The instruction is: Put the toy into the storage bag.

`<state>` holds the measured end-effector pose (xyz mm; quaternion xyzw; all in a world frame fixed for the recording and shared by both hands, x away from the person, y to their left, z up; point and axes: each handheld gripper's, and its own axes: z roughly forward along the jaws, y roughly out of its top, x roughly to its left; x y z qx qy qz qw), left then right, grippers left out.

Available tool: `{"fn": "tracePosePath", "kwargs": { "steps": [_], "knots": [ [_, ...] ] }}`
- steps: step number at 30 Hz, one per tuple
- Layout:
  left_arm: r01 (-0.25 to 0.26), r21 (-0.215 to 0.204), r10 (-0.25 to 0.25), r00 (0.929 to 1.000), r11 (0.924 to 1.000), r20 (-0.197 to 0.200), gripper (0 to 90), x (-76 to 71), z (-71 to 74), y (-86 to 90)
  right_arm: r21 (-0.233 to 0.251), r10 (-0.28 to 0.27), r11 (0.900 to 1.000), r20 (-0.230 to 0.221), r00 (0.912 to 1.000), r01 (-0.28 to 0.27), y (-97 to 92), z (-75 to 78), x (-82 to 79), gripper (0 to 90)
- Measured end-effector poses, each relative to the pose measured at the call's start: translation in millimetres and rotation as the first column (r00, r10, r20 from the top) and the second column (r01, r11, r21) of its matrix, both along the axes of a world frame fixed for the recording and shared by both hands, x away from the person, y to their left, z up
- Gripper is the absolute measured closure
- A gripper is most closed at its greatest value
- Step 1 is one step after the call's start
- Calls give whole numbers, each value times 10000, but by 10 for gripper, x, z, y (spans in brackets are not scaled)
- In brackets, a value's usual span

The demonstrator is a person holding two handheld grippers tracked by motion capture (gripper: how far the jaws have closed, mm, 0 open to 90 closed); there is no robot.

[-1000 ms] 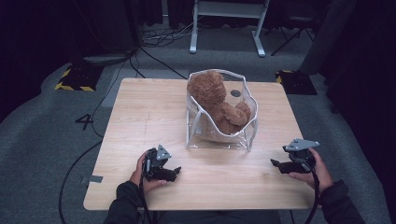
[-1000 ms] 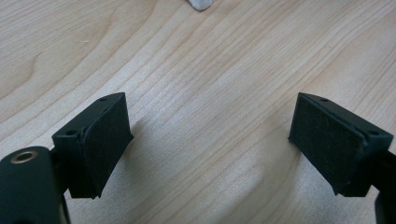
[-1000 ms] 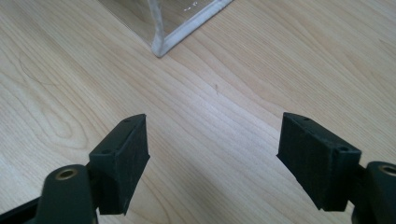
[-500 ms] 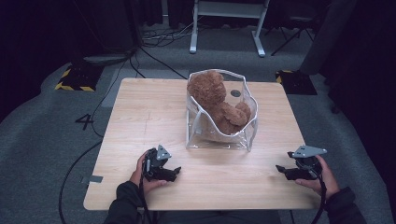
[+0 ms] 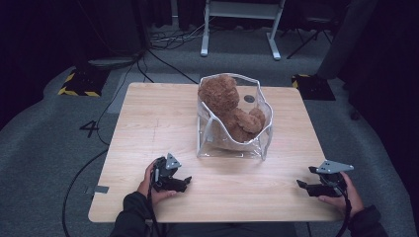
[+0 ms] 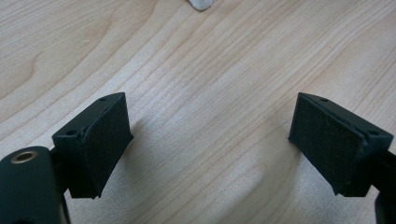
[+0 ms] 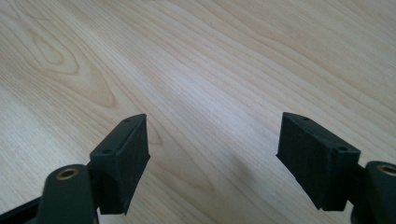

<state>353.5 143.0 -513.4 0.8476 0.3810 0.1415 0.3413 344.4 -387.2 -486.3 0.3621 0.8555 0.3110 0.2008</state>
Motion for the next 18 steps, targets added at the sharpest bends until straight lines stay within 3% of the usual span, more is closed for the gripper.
{"fn": "tracePosePath", "kwargs": {
  "steps": [18],
  "knots": [
    [-3,14,3,10000,10000,-12,127,0,1,1,422,-288,9987,-72,9996,291,-225,-125,-107,250]
  ]
}}
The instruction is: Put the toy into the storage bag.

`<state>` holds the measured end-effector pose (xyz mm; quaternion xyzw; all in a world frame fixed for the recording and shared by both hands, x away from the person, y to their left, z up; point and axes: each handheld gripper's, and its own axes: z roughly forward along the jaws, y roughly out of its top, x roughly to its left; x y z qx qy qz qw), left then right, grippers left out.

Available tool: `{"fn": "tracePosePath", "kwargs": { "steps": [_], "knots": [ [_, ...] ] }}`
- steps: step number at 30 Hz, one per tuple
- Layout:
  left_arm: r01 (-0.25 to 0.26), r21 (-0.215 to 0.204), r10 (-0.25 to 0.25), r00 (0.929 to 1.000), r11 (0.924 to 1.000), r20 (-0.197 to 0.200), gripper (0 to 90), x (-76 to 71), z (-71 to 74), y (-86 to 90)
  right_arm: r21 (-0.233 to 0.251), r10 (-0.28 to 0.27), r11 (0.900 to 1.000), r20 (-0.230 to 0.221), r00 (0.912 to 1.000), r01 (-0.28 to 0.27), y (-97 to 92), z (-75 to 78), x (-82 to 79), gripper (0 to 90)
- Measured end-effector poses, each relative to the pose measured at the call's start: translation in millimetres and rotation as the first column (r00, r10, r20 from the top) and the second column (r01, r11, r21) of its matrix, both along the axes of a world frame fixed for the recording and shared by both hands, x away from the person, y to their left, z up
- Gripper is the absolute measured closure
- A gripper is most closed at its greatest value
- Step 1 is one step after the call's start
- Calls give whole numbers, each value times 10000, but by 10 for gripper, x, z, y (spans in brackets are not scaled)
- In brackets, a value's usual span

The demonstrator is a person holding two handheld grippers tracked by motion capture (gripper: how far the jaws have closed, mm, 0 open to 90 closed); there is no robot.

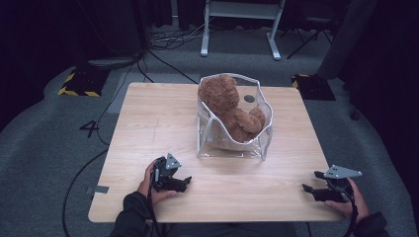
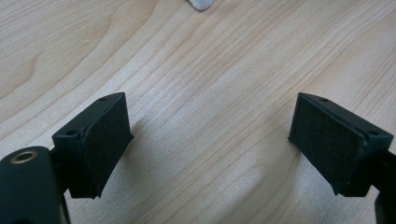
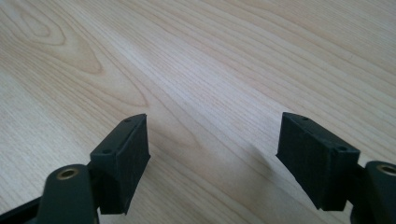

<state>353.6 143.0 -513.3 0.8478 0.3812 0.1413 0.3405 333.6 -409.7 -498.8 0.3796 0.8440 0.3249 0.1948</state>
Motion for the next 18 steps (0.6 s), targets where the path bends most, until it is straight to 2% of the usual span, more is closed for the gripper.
{"fn": "tracePosePath", "kwargs": {
  "steps": [5,12,18],
  "knots": [
    [2,5,-2,10000,10000,-2,127,0,0,0,64,-140,9999,-87,9999,140,-64,-42,-25,247],
    [3,0,-3,10000,10000,-8,127,1,1,-1,760,-398,9963,-148,9991,408,-174,-98,-49,224],
    [-44,8,44,10000,10000,-6,127,-3,1,-3,1001,-623,9931,95,9980,610,-217,-129,-64,221]
  ]
}}
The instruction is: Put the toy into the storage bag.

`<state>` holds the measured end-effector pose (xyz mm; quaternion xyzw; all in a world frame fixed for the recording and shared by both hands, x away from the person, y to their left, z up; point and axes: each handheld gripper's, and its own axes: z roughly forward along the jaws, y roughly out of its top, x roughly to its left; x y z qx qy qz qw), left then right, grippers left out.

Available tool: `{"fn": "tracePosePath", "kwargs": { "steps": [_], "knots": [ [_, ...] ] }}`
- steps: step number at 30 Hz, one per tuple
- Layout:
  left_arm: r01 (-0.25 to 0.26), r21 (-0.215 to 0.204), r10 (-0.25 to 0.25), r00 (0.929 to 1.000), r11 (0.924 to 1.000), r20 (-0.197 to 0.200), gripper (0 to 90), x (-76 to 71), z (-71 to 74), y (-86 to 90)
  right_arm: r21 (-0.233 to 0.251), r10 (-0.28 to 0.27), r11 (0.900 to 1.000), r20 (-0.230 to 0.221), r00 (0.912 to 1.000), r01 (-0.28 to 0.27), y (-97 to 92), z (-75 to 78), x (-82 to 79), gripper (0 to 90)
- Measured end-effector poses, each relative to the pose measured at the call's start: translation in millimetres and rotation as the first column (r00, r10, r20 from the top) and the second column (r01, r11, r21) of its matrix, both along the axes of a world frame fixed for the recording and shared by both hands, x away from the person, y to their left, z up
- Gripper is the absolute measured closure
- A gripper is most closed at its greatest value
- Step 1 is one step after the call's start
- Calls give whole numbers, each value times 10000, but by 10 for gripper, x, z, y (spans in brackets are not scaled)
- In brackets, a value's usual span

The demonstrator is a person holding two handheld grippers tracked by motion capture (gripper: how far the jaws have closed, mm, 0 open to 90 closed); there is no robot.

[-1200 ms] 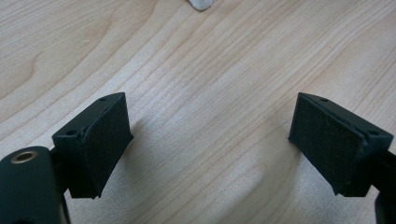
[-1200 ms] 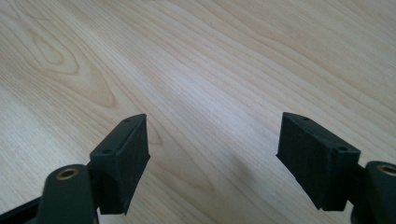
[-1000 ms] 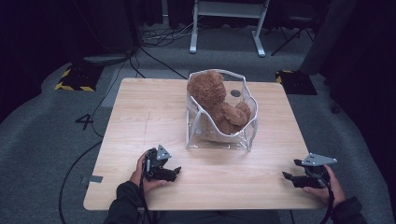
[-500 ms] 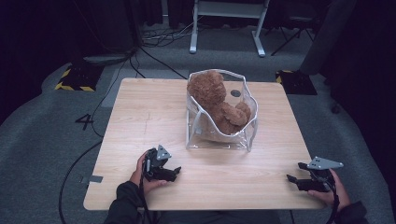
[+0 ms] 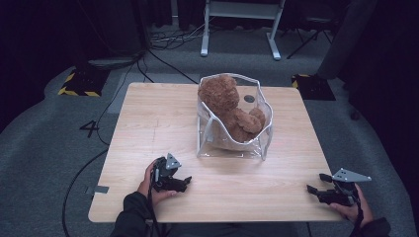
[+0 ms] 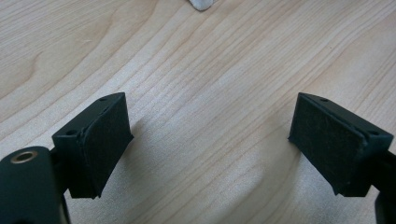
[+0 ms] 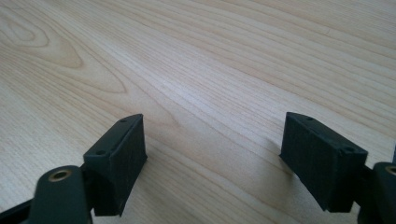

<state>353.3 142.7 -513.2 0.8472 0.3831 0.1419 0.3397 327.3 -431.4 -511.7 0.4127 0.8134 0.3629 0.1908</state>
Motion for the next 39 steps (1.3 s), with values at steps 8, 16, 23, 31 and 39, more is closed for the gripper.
{"fn": "tracePosePath", "kwargs": {
  "steps": [8,16,23,31,39],
  "knots": [
    [3,-4,-3,10000,10000,1,127,-1,0,-1,-8,-3,10000,23,10000,3,-2,-1,3,220],
    [-9,-3,9,10000,10000,1,127,-1,0,-1,-9,-212,9998,31,9998,212,7,-2,14,220],
    [21,-6,-21,10000,10000,12,126,2,-2,0,-4,-240,9997,32,9997,240,6,-3,15,220],
    [18,-17,-18,10000,10000,10,126,2,-2,-1,0,-359,9994,29,9994,359,3,-2,16,221],
    [38,-16,-38,10000,10000,-2,126,5,-2,0,22,-389,9992,25,9992,389,2,-2,17,223]
  ]
}}
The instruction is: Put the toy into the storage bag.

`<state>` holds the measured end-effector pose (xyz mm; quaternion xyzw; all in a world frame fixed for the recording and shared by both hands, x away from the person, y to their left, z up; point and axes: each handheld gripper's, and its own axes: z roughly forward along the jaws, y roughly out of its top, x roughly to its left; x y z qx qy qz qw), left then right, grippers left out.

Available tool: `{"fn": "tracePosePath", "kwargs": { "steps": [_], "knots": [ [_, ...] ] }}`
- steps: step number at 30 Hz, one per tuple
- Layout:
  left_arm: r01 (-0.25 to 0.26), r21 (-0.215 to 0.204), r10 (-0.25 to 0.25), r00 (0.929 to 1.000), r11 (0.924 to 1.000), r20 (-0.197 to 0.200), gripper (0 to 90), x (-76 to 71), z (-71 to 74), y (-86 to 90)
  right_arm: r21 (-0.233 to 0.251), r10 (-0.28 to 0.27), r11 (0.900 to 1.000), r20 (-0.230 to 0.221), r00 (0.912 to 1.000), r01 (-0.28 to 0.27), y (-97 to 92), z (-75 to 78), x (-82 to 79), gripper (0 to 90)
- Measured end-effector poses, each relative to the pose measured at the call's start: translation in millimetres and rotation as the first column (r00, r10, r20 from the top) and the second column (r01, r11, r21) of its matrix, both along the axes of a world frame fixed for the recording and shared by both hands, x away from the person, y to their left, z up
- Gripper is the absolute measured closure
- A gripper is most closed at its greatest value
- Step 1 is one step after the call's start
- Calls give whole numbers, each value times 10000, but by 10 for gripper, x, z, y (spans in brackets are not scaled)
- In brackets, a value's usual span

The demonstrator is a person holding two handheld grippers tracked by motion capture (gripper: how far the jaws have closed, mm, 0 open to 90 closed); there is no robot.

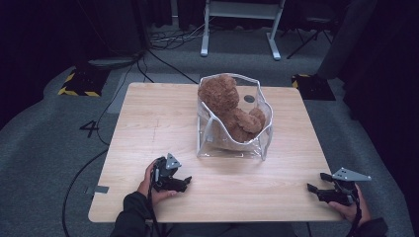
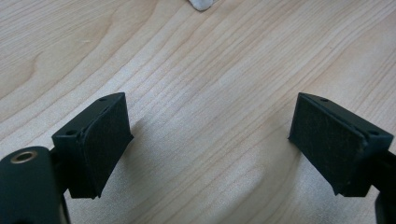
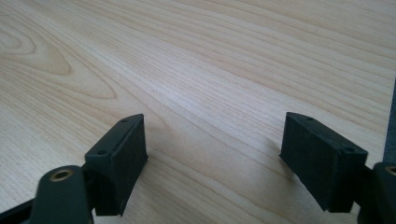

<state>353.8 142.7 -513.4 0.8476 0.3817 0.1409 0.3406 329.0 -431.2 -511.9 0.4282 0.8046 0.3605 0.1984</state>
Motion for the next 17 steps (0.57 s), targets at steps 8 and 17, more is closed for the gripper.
{"fn": "tracePosePath", "kwargs": {
  "steps": [8,17],
  "knots": [
    [13,19,-13,10000,10000,2,126,1,2,0,1,0,10000,-38,10000,0,0,2,1,224],
    [12,24,-12,10000,10000,-9,124,4,2,-1,18,18,10000,-40,10000,-17,-3,2,2,226]
  ]
}}
